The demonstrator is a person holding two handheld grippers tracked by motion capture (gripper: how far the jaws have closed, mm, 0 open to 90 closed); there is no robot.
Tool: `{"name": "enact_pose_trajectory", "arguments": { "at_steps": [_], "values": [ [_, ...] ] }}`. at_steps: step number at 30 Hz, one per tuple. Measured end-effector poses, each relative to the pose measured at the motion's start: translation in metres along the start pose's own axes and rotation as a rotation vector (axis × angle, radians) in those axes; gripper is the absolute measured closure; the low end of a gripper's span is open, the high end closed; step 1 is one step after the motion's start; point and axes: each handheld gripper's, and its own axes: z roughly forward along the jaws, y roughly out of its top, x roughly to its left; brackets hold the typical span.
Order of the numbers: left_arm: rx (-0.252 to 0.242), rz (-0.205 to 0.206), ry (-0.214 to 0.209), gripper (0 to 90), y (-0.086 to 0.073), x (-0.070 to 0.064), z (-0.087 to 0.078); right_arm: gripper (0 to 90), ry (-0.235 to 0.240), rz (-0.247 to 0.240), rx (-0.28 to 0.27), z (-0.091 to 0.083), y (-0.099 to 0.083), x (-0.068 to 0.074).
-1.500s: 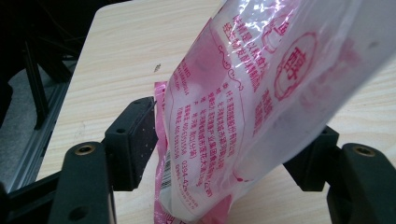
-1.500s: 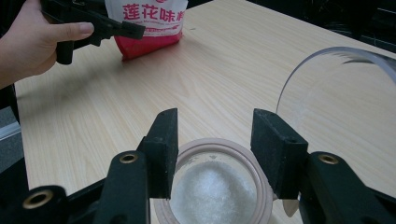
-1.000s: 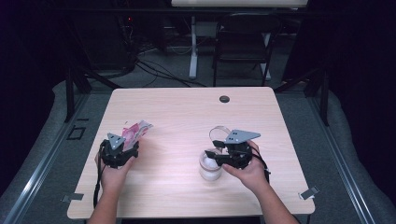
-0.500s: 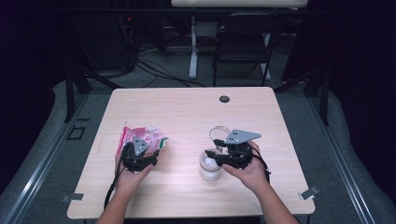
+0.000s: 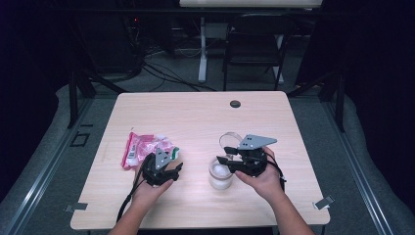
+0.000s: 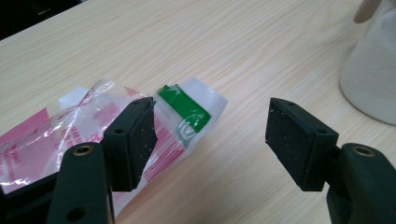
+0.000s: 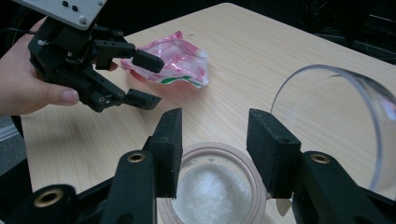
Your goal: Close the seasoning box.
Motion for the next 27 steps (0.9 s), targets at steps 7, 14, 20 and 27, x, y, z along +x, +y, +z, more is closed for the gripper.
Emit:
{"name": "enact_pose_trajectory", "arguments": {
  "at_steps": [7, 14, 20, 27],
  "values": [
    [-0.012, 0.011, -0.02, 33.8, 0.003, -0.004, -0.002, 64.2, -0.012, -0.001, -0.004, -0.006, 0.002, -0.001],
    [-0.037, 0.005, -0.016, 35.0, 0.005, -0.005, -0.005, 71.4, -0.023, 0.001, -0.008, -0.012, 0.004, -0.002],
    [-0.045, 0.002, -0.016, 35.0, 0.007, -0.004, -0.006, 75.4, -0.035, 0.009, -0.011, -0.016, 0.004, -0.004],
    [-0.056, -0.002, -0.017, 35.2, 0.009, -0.004, -0.008, 78.5, -0.05, 0.012, -0.015, -0.022, 0.005, -0.007]
  ]
}}
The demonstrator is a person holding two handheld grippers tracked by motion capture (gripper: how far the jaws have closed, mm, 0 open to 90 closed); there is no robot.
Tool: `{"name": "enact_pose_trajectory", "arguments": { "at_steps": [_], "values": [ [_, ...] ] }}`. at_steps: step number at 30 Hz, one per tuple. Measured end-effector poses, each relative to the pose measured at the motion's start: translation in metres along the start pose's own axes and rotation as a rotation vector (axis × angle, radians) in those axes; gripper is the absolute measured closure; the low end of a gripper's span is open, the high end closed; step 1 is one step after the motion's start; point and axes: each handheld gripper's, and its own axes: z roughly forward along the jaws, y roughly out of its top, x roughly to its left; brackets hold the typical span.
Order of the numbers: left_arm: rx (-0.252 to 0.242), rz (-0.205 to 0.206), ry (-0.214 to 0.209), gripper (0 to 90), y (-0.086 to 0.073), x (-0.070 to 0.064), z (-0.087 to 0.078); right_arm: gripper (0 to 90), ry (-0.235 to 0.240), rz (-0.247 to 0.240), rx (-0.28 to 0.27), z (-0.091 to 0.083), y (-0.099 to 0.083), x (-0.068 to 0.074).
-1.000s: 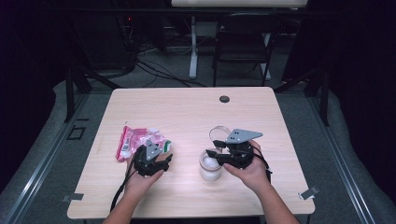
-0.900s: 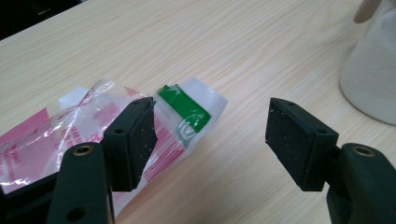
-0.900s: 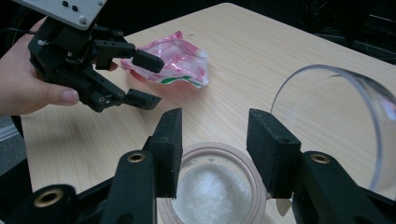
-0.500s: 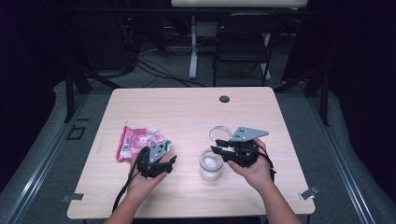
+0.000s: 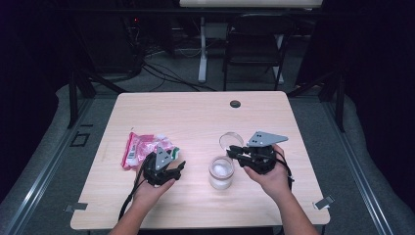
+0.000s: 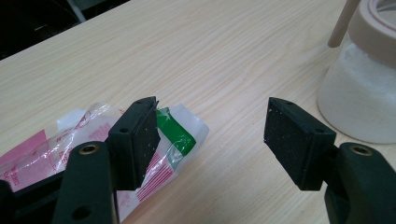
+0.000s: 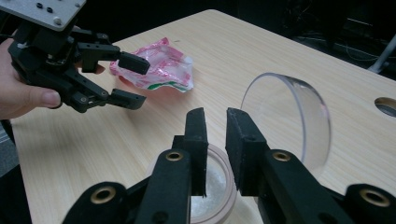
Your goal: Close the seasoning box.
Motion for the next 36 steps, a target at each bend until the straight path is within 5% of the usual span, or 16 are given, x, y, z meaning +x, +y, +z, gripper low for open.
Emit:
{"name": "enact_pose_trajectory", "arguments": {
  "at_steps": [6, 26, 36],
  "values": [
    [-0.004, -0.001, 0.005, 35.4, 0.0, 0.001, -0.002, 90.0, -0.012, 0.009, -0.004, -0.005, 0.001, -0.004],
    [-0.008, -0.004, 0.019, 35.9, 0.002, 0.002, -0.003, 90.0, -0.109, 0.085, -0.008, -0.024, -0.005, -0.034],
    [-0.006, -0.002, 0.013, 35.9, 0.001, 0.001, -0.005, 90.0, -0.139, 0.126, 0.022, -0.016, -0.018, -0.048]
  ]
}}
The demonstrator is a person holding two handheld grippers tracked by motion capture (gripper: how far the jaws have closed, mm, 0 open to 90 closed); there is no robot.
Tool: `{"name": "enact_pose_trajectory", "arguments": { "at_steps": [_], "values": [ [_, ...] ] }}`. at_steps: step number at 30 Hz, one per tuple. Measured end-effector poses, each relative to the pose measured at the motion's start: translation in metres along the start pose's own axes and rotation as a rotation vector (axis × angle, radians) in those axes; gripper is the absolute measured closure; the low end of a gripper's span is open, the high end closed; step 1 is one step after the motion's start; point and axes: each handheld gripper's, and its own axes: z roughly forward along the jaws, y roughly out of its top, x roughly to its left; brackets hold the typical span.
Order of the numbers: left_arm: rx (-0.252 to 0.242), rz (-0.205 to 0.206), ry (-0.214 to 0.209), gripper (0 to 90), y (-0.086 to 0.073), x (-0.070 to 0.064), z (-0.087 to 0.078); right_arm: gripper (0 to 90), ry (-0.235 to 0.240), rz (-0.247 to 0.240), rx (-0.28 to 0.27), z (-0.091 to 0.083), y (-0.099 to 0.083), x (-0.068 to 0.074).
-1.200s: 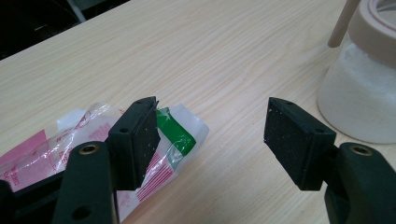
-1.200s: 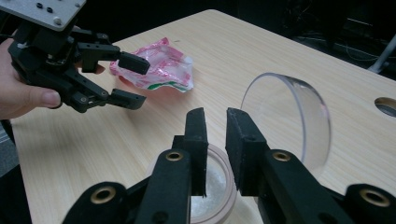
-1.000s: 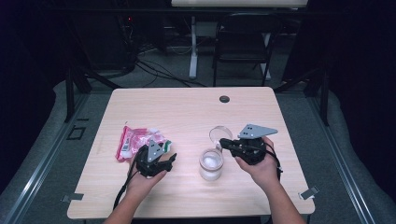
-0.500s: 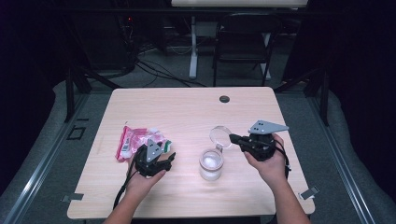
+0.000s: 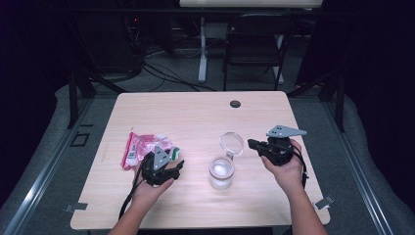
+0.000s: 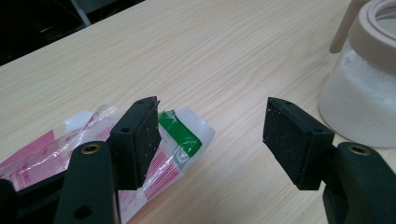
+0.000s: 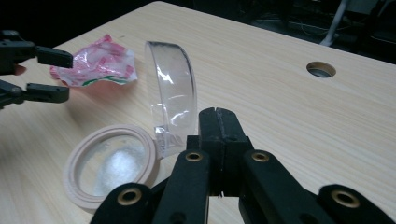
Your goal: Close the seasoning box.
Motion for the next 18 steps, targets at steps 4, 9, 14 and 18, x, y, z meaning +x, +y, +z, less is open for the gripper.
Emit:
{"name": "enact_pose_trajectory", "arguments": {
  "at_steps": [4, 9, 14, 18],
  "values": [
    [0.003, 0.006, -0.003, 35.9, -0.001, -0.001, 0.0, 90.0, -0.002, 0.008, 0.01, 0.006, -0.004, -0.002],
    [-0.003, 0.009, 0.002, 35.9, -0.001, -0.001, -0.002, 90.0, -0.003, 0.017, 0.008, 0.01, -0.005, -0.002],
    [0.002, 0.004, 0.001, 36.0, -0.002, 0.0, -0.002, 90.0, -0.001, 0.02, 0.012, 0.013, -0.006, -0.003],
    [0.002, 0.005, 0.002, 35.9, -0.002, 0.0, -0.003, 90.0, 0.004, 0.022, 0.017, 0.016, -0.005, -0.004]
  ]
}}
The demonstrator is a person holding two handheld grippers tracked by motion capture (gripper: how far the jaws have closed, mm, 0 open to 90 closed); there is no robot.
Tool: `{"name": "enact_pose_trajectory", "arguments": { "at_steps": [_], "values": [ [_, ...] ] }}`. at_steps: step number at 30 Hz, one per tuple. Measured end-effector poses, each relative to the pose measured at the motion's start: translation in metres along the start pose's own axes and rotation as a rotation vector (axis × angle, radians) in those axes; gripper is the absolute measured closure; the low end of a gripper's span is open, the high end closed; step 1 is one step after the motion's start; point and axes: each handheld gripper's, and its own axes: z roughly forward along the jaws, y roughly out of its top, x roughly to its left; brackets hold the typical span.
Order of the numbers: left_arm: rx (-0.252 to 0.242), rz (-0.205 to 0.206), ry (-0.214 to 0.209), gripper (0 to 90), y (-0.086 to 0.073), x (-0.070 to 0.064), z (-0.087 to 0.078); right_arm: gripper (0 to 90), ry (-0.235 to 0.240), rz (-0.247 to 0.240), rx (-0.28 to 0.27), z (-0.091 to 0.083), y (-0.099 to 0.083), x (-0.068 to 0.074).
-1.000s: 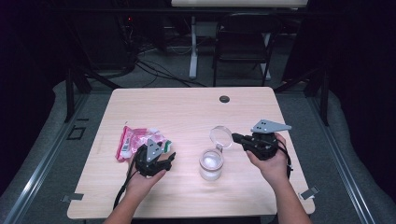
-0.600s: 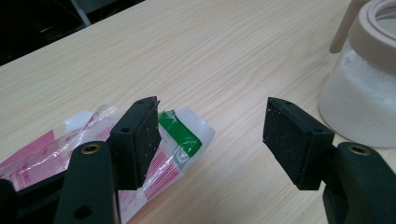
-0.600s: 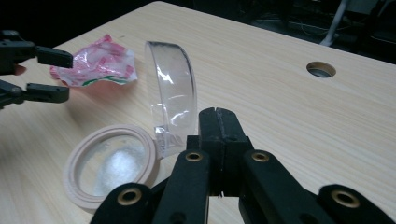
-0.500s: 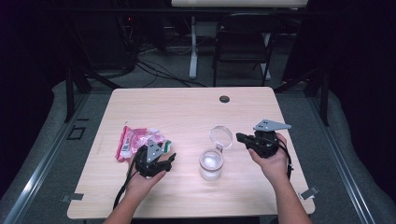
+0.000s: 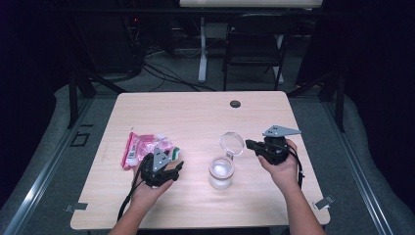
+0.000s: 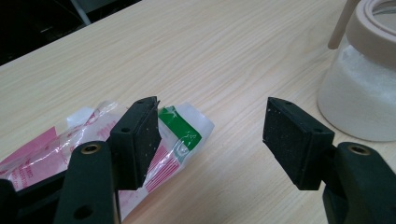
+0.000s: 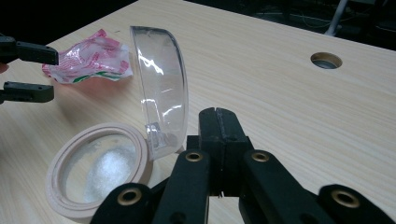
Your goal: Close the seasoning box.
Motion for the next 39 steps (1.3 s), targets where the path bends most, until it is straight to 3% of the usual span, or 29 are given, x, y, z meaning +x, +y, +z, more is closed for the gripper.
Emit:
{"name": "enact_pose_trajectory", "arguments": {
  "at_steps": [14, 39],
  "values": [
    [-0.002, -0.003, 0.004, 35.9, -0.0007, -0.0005, -0.0002, 90.0, 0.007, 0.001, 0.008, 0.0107, -0.0021, 0.0041],
    [-0.004, 0.002, 0.003, 35.9, -0.0002, -0.0012, 0.0001, 90.0, 0.011, -0.016, 0.008, 0.0086, -0.0011, 0.0075]
  ]
}}
